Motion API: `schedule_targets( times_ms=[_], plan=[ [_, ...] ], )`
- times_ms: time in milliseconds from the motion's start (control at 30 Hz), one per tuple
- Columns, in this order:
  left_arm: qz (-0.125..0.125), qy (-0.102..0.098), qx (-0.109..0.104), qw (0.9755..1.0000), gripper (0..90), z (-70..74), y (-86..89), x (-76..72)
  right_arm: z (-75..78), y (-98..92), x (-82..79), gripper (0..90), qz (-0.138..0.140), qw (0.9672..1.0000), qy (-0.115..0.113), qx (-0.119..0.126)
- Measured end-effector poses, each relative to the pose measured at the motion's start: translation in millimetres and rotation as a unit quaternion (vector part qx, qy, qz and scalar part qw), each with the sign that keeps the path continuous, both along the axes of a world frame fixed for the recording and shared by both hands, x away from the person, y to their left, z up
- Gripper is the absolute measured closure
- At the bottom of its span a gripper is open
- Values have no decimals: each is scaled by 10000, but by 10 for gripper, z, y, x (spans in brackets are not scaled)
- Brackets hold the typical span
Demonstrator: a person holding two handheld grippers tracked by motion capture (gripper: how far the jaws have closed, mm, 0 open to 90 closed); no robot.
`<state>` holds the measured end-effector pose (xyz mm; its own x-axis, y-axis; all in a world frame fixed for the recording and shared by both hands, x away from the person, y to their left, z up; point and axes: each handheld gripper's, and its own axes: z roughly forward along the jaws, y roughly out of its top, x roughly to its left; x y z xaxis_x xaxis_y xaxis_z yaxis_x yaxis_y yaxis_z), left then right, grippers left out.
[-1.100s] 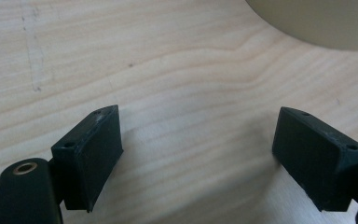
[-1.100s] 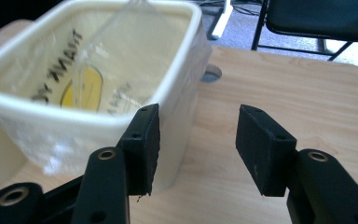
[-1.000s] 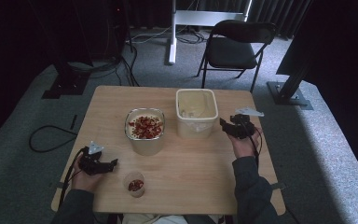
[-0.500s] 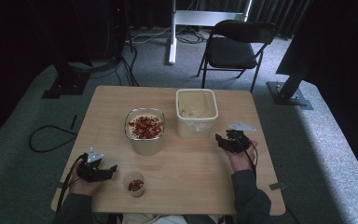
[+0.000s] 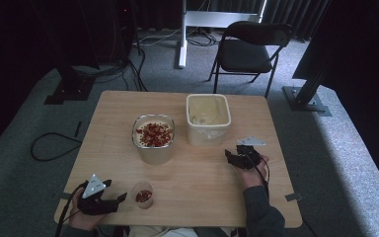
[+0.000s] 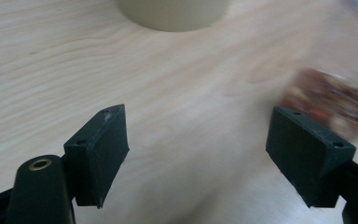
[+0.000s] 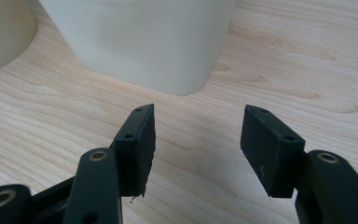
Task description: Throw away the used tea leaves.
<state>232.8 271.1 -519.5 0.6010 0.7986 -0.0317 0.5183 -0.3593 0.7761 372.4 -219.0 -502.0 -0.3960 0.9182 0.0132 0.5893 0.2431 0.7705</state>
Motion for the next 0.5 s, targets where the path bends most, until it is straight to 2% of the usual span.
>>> schedule_targets(
  times_ms=[133,233,500],
  plan=[
    [-313,48,-32,9995,205,-3,-64,-100,-4,15,-1,444,23,10000,-13,-9],
    [-567,33,-148,9983,196,3,-119,-123,-8,19,1,443,23,10000,-11,-19],
    [-909,-70,-346,9952,190,3,-297,-98,-18,27,5,440,14,10000,-14,-51]
  ],
)
